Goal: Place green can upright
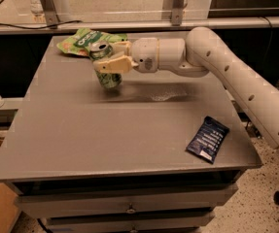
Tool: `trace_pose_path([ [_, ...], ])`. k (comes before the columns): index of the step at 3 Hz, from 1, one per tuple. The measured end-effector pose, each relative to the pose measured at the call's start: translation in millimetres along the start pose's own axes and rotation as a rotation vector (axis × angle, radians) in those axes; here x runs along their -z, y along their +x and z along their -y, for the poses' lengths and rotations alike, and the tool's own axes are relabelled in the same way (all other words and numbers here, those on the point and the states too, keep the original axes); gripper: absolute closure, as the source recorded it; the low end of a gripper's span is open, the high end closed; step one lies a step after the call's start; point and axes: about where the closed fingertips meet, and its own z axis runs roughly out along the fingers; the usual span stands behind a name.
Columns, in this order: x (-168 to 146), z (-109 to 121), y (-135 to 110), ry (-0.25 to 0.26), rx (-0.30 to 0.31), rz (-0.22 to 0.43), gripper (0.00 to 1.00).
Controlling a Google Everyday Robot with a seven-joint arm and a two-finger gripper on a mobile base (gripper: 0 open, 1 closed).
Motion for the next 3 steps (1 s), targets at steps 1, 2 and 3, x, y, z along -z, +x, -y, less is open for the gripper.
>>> trace_pose_path([
  [1,-7.3,-4.8,13.3,-0.022,0.014,-0.022,1.00],
  [2,-9.9,-9.7,22.7,-0.033,0.029,-0.046,1.00],
  [3,-9.5,-13.8,28.6,-0.027,0.033,-0.071,0.82],
])
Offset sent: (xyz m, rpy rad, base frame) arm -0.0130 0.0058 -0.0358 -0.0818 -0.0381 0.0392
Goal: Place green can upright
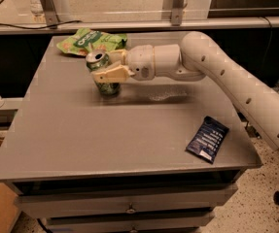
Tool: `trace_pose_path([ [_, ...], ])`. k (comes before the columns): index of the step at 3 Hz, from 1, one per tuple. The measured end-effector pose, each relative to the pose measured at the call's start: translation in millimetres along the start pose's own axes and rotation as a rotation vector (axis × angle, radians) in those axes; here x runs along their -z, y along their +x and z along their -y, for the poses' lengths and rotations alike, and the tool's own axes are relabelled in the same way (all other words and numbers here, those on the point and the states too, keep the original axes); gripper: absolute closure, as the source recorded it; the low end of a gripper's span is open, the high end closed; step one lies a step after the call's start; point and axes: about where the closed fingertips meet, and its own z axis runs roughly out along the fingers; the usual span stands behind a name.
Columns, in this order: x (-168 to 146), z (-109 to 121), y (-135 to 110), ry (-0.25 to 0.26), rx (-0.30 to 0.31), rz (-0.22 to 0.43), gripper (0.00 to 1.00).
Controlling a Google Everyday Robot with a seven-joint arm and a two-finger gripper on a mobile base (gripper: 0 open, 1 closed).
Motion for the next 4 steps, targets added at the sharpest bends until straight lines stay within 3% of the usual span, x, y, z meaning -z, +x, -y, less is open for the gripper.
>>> trace_pose_path([
  [2,0.2,-0.1,-0.9,0.000,0.000,0.000,0.36],
  [3,2.9,-10.7,-5.9,0.045,-0.001,-0.031,0.13],
  [4,-2.7,-26.2,-16.8,0.099,-0.007,-0.067,0.00],
])
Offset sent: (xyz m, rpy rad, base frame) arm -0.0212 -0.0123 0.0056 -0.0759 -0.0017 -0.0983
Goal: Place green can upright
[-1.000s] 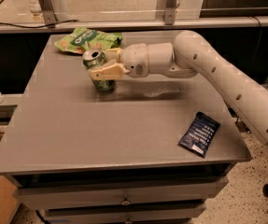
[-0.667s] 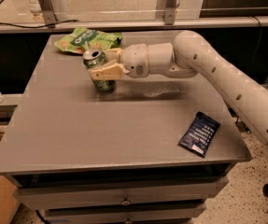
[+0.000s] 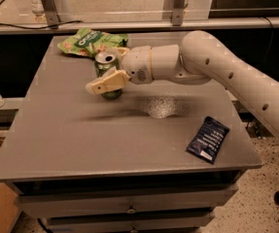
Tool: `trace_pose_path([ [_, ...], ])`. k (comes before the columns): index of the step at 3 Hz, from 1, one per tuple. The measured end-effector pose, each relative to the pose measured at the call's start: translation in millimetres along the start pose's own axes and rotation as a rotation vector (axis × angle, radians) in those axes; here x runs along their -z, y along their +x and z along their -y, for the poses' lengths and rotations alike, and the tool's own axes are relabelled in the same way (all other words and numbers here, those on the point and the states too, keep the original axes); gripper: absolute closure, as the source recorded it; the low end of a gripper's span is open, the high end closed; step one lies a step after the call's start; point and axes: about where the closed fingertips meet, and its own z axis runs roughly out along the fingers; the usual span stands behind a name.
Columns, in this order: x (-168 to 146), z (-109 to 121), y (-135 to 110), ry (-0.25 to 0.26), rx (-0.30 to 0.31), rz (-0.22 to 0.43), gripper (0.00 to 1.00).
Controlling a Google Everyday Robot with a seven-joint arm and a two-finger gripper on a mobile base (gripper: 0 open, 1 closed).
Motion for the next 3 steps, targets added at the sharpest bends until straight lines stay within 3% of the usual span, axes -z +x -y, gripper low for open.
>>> trace_pose_path([
  [2,1.1,-39.9,-30.3,0.156,-0.002,-0.051,0.00],
  [3,2.8,-42.5,-28.5,0.187,0.005,-0.063,0.00],
])
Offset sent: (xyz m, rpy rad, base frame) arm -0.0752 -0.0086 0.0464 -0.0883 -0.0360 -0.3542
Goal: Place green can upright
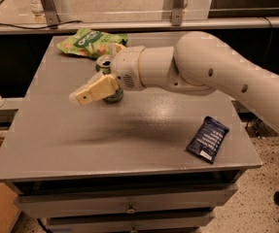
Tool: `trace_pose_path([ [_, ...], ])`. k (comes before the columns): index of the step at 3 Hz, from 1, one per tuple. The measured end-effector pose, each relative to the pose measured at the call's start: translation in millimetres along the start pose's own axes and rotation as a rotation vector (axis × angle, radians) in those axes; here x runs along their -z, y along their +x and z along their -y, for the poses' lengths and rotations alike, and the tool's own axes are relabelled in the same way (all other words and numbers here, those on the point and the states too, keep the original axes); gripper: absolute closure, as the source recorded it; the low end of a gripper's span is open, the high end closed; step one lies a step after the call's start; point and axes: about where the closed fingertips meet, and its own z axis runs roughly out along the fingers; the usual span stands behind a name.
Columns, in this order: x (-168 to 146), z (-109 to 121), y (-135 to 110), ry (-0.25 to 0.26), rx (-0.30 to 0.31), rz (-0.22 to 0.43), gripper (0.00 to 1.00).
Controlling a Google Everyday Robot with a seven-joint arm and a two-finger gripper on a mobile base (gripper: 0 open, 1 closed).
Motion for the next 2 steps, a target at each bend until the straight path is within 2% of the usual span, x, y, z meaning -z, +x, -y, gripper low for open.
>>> trace_pose_path([
  [1,-0.1,-0.1,0.0,0.000,0.000,0.000,0.00],
  [2,-1.4,14.0,6.7,-0.021,-0.002,0.020,0.00],
])
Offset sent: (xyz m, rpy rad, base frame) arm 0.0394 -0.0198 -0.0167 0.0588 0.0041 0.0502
